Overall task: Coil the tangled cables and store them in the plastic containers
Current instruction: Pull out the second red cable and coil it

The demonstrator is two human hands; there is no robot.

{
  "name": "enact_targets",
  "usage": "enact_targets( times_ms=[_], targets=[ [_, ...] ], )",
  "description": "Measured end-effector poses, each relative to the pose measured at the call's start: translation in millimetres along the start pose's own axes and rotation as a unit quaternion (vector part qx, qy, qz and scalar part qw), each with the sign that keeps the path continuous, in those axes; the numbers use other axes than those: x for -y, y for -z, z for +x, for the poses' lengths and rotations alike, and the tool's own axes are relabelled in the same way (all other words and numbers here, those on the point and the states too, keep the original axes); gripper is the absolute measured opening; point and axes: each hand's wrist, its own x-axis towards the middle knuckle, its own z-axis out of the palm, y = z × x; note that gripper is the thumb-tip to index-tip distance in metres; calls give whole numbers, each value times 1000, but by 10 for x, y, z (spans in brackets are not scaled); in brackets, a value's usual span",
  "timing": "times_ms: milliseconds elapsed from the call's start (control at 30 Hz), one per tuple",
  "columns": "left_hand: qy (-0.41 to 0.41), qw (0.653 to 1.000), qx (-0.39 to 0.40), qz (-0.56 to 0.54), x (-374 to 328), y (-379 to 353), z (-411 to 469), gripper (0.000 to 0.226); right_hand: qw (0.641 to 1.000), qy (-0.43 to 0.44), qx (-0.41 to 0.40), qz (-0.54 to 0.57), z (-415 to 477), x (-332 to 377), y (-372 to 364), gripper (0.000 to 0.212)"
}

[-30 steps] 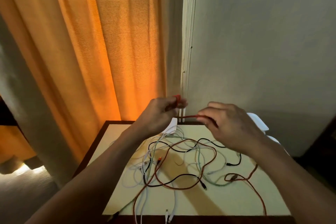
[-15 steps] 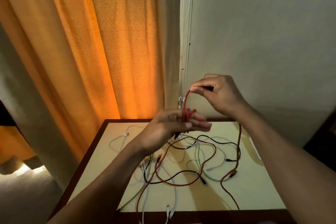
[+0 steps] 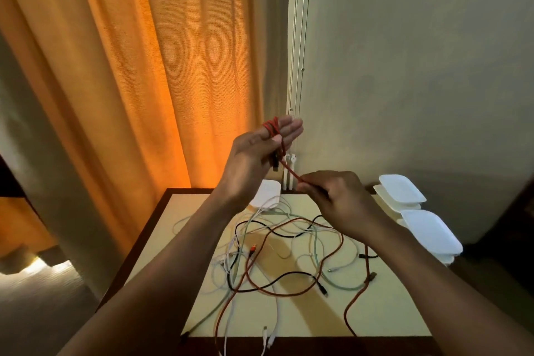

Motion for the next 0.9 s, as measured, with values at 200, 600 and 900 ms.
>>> enact_targets(
  times_ms=[200, 600, 900],
  targets=[
    [110, 947, 30, 299, 156, 177, -29, 50, 989, 46, 26, -140, 109, 79, 377, 21],
    [256, 945, 169, 115, 117, 0, -425, 65, 997, 59, -21, -38, 531, -23, 630, 13],
    [64, 974, 113, -186, -64, -166, -297, 63, 987, -108, 12, 120, 247, -234, -6, 22]
  ],
)
